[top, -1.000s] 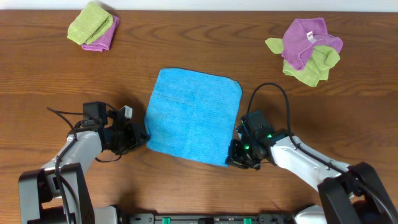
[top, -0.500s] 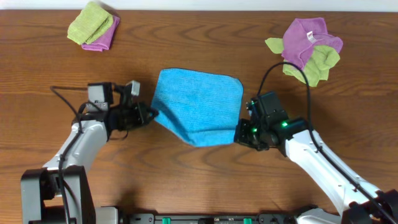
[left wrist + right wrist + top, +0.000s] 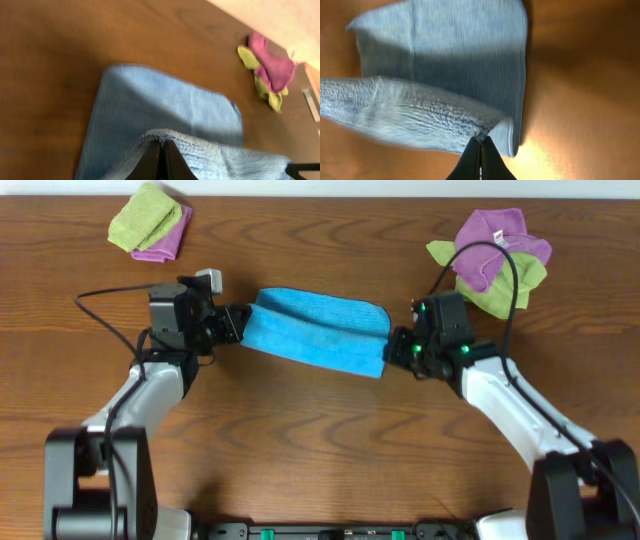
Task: Fold the cloth
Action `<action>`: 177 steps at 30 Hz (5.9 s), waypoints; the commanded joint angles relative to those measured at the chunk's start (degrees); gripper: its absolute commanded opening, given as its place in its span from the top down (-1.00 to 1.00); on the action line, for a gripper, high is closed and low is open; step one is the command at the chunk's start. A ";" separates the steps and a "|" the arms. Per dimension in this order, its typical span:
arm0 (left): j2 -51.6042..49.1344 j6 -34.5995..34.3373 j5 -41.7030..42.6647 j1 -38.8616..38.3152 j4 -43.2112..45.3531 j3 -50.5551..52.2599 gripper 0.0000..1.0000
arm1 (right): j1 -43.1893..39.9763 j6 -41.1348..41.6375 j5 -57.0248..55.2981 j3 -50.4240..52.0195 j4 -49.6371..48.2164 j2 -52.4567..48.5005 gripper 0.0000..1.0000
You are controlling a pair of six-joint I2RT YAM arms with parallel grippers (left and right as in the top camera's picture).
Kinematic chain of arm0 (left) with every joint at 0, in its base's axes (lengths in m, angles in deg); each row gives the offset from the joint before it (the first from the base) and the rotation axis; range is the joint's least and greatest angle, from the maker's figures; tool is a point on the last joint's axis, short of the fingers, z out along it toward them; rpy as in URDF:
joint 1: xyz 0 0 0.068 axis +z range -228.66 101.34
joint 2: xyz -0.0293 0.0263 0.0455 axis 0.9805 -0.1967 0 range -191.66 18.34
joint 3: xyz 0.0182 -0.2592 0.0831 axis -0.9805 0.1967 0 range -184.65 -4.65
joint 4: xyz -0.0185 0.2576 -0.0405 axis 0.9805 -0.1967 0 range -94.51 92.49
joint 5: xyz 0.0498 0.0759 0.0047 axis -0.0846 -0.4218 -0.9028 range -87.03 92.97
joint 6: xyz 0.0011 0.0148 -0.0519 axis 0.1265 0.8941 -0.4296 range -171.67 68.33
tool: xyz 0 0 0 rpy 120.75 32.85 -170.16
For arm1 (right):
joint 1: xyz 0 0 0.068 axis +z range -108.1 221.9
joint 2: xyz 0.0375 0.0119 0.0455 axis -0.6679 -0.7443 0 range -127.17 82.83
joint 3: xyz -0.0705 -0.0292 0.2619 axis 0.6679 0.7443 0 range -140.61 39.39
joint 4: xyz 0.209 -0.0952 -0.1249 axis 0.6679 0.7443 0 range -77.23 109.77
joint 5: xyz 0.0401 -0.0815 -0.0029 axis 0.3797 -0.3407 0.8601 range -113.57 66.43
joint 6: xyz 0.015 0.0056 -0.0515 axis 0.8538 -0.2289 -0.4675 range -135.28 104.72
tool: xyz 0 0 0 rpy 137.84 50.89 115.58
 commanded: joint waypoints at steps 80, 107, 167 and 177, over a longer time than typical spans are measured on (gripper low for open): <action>-18.82 25.44 -15.98 -7.61 -21.00 -26.43 0.89 | 6.32 -11.63 -23.32 -21.77 11.96 -15.21 0.97; -21.11 26.53 -17.94 -9.51 -21.46 -26.43 0.89 | 6.43 -10.56 -19.87 -21.79 8.44 -24.92 0.97; -27.02 11.52 -17.84 -9.53 -41.22 -26.43 0.88 | -17.00 -27.08 33.00 -23.89 15.76 -20.52 -0.73; -27.02 11.52 -17.84 -9.53 -41.57 -26.43 0.89 | -16.24 -25.57 29.03 -23.89 13.18 -28.94 -0.69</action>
